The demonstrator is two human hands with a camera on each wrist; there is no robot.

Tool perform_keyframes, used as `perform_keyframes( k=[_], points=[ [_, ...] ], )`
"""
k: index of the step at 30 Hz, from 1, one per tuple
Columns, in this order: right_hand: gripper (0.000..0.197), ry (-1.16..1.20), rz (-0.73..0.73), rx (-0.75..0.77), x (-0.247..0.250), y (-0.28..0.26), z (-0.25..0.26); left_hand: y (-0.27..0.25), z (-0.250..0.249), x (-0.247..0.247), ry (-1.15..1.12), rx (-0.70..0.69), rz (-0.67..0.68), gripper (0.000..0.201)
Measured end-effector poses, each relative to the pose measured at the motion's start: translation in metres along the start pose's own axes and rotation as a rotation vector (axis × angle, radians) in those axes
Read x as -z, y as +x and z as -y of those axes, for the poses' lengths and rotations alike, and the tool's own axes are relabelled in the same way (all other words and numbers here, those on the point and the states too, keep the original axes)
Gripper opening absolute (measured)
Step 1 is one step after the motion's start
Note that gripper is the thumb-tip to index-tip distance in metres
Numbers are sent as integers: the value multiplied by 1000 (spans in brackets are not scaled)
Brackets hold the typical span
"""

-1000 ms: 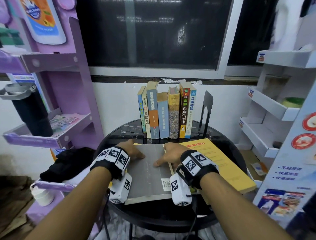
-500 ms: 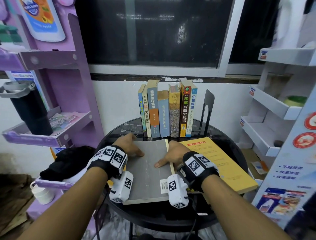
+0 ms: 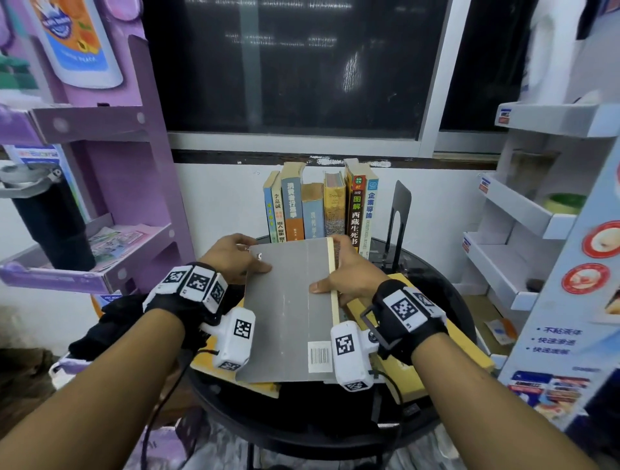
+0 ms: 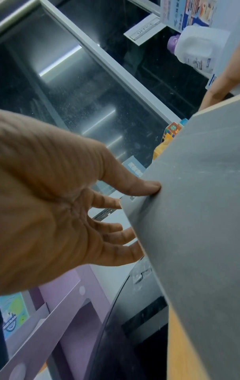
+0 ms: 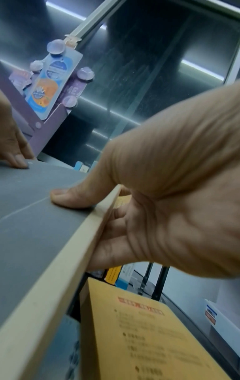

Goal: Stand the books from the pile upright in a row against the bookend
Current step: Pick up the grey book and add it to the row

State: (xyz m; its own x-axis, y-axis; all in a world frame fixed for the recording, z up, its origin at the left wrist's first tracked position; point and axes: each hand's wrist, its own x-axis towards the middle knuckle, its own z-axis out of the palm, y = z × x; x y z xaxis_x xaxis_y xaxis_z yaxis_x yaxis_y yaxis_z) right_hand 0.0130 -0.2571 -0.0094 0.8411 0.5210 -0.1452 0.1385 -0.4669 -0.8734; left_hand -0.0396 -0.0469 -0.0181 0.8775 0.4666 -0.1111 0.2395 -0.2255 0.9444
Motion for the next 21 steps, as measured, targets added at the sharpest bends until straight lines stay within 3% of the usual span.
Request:
perform_keyframes(
  k=[6,12,15,21],
  points=[
    [84,65,-93,157,22,-4,5,2,-20,-10,-110,-119,5,47],
    [54,159,-80,240,49,-14,7,6,-43,-34,-182,-227,-1,41],
    [47,105,-111,280,62,-18,7,8,-54,-47,-191,-260,17,39],
    [52,-189,-180,365,87,-28,11,12,-78,-74,-89,-408,91,42]
  ],
)
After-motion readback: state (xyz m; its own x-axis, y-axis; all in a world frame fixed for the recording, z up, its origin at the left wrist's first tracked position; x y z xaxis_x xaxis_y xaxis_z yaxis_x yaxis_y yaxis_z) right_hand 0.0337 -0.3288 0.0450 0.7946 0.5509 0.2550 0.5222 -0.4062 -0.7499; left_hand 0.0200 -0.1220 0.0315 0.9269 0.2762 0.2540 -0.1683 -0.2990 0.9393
